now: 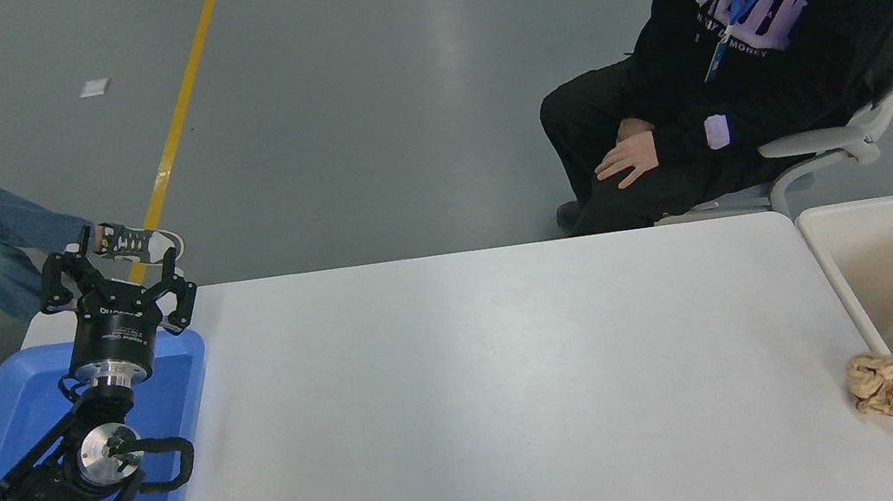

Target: Pick up foil plate and place in dustbin

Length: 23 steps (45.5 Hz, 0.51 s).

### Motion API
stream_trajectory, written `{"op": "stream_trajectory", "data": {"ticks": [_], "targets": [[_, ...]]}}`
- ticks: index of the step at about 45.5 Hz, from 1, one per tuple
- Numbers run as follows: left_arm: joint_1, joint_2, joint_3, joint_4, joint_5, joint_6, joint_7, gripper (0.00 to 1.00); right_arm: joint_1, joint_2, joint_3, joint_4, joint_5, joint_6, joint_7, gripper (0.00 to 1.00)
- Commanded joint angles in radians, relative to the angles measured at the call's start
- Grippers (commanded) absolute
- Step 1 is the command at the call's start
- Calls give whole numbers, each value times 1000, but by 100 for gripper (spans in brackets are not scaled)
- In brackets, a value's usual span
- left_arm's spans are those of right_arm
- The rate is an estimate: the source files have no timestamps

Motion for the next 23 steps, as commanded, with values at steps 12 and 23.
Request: {"op": "stream_trajectory", "data": {"ticks": [12,23], "targets": [[0,0,0,0,0,0,0,99,-218,135,-9,-297,-91,-152,21,0],[0,0,0,0,-1,0,0,99,-229,138,-36,-292,-177,-213,47,0]]}}
